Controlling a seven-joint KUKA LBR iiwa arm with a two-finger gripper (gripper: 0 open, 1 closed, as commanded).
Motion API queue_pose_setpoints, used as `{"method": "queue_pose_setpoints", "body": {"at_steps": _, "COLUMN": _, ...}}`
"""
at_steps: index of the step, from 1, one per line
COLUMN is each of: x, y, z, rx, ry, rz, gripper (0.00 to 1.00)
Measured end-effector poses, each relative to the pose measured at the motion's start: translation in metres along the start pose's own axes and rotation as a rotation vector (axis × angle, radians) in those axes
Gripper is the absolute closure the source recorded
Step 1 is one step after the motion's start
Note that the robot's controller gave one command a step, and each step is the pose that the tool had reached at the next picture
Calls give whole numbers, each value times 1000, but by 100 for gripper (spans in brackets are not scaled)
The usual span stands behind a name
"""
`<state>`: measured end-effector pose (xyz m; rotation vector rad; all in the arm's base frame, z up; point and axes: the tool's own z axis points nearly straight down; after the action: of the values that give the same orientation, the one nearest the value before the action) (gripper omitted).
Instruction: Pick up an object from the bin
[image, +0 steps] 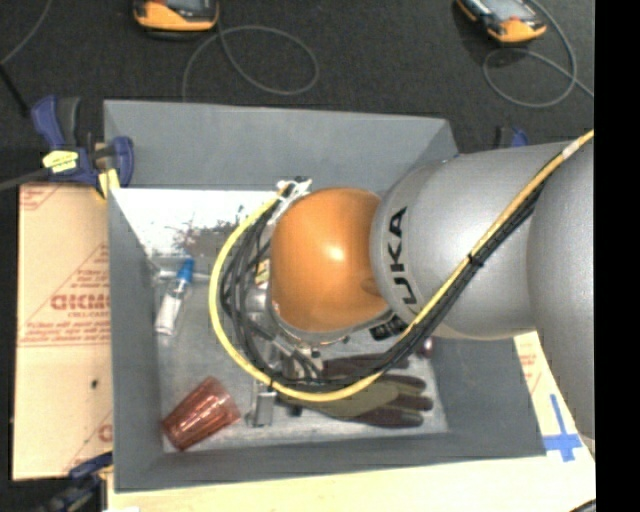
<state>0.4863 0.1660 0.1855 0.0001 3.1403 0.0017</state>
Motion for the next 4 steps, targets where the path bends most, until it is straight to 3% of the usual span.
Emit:
{"method": "queue_pose_setpoints", "body": {"at_steps": 1, "x": -8, "y": 18, "z": 39, "rx": -2, "ry": -7, "rz": -16, "gripper": 0}}
{"method": "queue_pose_setpoints", "body": {"at_steps": 2, "x": -1, "y": 21, "z": 29, "rx": 4, "ry": 15, "rz": -16, "gripper": 0}}
{"method": "queue_pose_setpoints", "body": {"at_steps": 3, "x": -16, "y": 32, "z": 29, "rx": -6, "ry": -19, "rz": -42, "gripper": 0}}
{"method": "queue_pose_setpoints", "body": {"at_steps": 4, "x": -11, "y": 43, "z": 92, "rx": 0, "ry": 4, "rz": -171, "gripper": 0}}
